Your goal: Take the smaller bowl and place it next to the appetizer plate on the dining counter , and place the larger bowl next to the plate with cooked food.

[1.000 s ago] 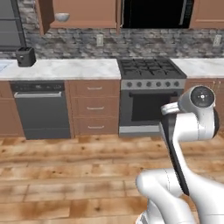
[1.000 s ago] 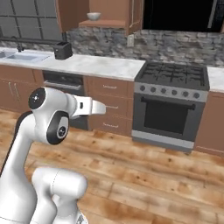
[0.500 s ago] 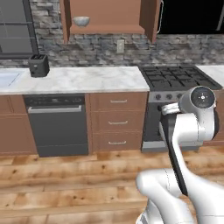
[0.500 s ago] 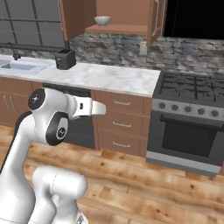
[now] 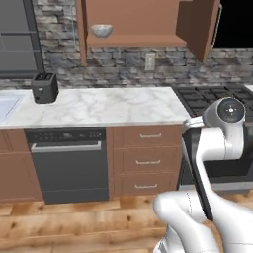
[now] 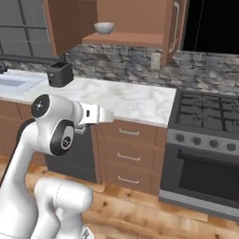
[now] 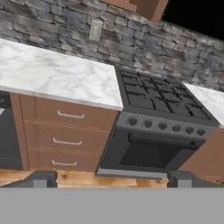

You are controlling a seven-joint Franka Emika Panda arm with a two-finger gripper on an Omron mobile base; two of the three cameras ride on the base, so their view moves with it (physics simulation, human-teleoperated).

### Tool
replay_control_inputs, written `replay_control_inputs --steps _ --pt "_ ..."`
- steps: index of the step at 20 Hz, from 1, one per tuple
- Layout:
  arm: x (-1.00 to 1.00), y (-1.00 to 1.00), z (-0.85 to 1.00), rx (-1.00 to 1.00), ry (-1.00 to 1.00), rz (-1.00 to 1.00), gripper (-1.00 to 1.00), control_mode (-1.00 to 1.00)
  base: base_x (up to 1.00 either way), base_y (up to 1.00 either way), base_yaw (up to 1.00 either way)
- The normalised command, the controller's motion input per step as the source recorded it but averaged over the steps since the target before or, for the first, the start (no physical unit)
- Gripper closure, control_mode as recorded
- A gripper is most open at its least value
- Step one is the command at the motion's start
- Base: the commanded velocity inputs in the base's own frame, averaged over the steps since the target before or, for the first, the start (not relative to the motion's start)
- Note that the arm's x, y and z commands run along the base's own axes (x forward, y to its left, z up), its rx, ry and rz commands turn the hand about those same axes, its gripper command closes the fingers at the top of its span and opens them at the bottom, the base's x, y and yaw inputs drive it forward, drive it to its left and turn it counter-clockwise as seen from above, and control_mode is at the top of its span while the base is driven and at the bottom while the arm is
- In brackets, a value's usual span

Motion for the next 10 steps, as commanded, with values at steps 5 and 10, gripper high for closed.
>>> replay_control_inputs --steps 5,10 --pt "0.0 0.0 0.0 0.0 0.0 0.0 -1.0 1.0 0.88 0.44 -0.01" --pt "0.0 0.0 0.0 0.0 0.0 0.0 -1.0 1.0 0.71 0.04 0.0"
